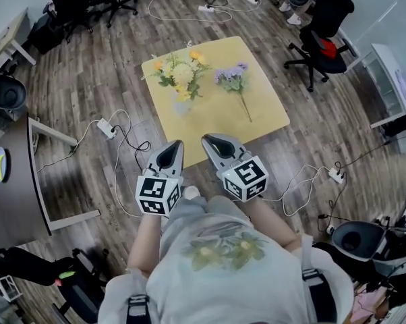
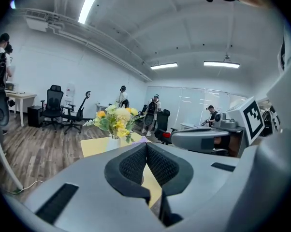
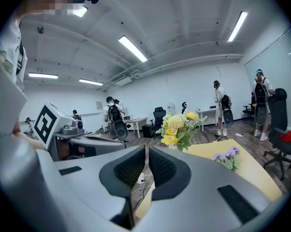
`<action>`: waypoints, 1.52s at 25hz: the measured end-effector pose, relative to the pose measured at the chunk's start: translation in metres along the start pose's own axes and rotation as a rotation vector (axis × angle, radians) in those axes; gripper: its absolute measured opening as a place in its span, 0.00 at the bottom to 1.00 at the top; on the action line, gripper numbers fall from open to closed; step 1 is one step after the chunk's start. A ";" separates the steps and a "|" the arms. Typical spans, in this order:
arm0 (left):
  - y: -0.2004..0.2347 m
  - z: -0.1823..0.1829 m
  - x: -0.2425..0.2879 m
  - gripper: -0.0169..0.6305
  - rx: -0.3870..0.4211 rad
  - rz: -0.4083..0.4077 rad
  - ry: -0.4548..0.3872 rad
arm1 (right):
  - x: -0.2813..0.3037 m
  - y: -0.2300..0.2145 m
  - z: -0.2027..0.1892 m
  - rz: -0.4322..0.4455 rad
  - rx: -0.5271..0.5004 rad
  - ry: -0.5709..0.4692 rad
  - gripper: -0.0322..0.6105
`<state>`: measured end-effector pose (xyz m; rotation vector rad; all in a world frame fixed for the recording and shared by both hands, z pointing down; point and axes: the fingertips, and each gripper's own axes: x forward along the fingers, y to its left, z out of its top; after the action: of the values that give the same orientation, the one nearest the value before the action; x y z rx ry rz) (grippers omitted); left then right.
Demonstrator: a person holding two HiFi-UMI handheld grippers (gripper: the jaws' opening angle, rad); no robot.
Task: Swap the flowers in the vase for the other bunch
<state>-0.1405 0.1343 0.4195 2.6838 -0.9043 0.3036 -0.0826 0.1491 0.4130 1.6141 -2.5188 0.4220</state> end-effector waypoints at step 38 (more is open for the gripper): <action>0.094 0.035 0.087 0.05 -0.064 0.217 0.004 | 0.188 -0.126 0.020 -0.067 0.016 0.147 0.44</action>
<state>-0.1264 0.0025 0.4309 2.5294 -1.1865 0.3202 -0.0470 -0.0698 0.4618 1.6050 -2.3537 0.5340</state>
